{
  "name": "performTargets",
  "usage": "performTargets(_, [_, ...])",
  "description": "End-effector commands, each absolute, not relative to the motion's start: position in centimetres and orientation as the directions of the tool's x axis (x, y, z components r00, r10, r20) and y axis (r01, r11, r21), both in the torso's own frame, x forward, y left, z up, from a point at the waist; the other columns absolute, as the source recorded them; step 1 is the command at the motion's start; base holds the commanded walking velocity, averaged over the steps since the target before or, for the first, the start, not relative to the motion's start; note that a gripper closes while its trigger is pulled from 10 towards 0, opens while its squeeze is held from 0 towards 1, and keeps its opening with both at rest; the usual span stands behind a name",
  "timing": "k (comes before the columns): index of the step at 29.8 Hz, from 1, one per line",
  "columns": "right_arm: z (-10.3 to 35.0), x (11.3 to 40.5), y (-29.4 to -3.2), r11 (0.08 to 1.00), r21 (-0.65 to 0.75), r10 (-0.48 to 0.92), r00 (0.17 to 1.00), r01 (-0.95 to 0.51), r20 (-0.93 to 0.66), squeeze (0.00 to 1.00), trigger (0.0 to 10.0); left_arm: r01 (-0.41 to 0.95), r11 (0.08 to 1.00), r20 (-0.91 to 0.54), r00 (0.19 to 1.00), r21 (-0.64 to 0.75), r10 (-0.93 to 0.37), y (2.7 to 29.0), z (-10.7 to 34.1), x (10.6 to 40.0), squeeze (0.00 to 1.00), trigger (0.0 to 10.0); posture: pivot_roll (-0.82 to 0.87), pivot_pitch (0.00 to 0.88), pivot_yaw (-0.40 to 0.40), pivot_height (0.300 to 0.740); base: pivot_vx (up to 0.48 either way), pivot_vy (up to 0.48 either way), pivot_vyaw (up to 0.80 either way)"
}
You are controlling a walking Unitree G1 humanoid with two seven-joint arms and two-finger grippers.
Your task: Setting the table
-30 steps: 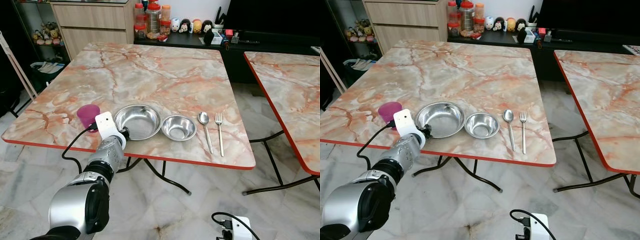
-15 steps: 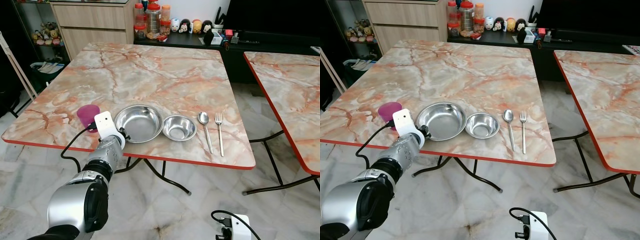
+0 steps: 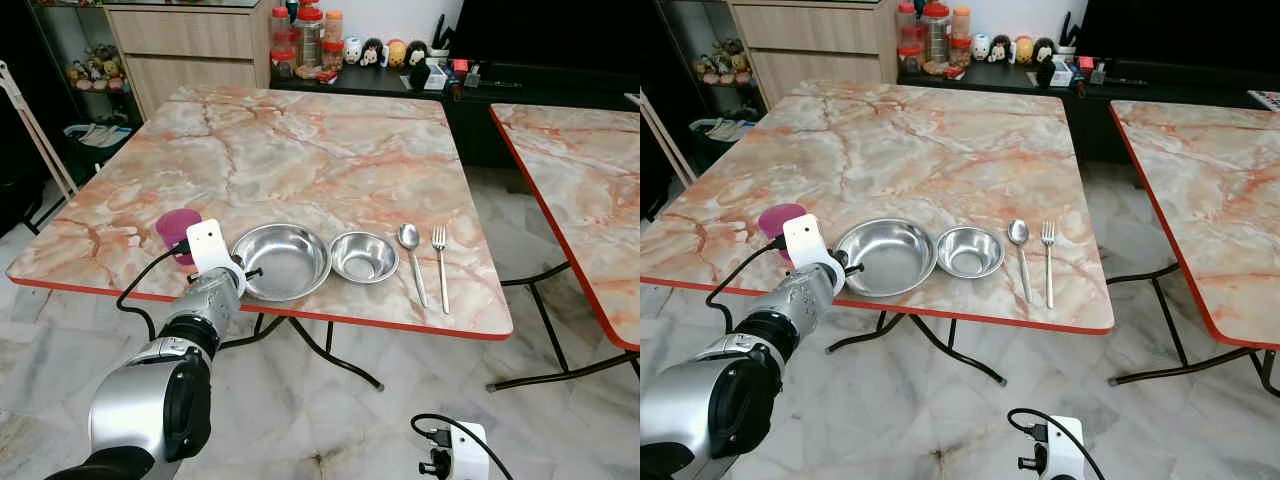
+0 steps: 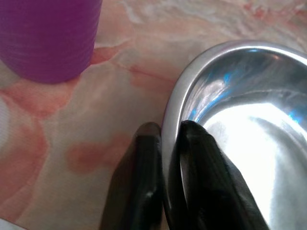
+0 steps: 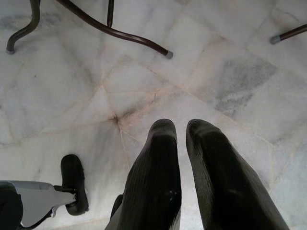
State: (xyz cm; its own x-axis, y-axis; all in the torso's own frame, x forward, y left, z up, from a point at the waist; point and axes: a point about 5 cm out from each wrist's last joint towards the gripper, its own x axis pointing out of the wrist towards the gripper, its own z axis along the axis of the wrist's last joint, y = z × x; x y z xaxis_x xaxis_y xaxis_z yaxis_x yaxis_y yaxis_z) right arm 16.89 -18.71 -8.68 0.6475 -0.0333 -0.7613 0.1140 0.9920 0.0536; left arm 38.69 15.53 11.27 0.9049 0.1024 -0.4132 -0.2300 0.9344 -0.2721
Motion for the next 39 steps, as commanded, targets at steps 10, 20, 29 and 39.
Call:
performTargets(10, [-8.4,17.7,-18.4,0.992,0.057,-0.029,0.655,0.11,-0.755,0.0,10.0,-0.313,0.875,-0.374,0.912,-0.37,0.168,16.9,10.6,38.1,0.0,0.0,-0.04,0.0,-0.029,0.74,0.0,0.0,0.0])
performTargets(20, [-8.1,18.4,-18.4,0.992,0.06,-0.028,0.667,0.109,-0.744,0.0,10.0,-0.223,0.841,-0.129,0.975,-0.493,0.183,16.7,12.3,38.0,0.0,7.9,-0.02,0.0,-0.033,0.74,0.0,0.0,0.0])
performTargets(29, [-7.7,19.3,-18.2,0.992,0.066,-0.026,0.688,0.106,-0.725,0.0,10.0,-0.108,0.809,0.024,0.988,-0.578,0.15,15.3,12.6,37.0,0.0,10.0,0.0,0.0,-0.039,0.74,0.0,0.0,0.0])
performTargets(39, [-7.6,19.5,-17.9,0.993,0.068,-0.016,0.688,0.095,-0.725,0.0,10.0,-0.086,0.778,0.113,0.974,-0.623,0.197,16.2,14.4,37.1,0.0,10.0,0.02,0.0,-0.045,0.74,0.0,0.0,0.0])
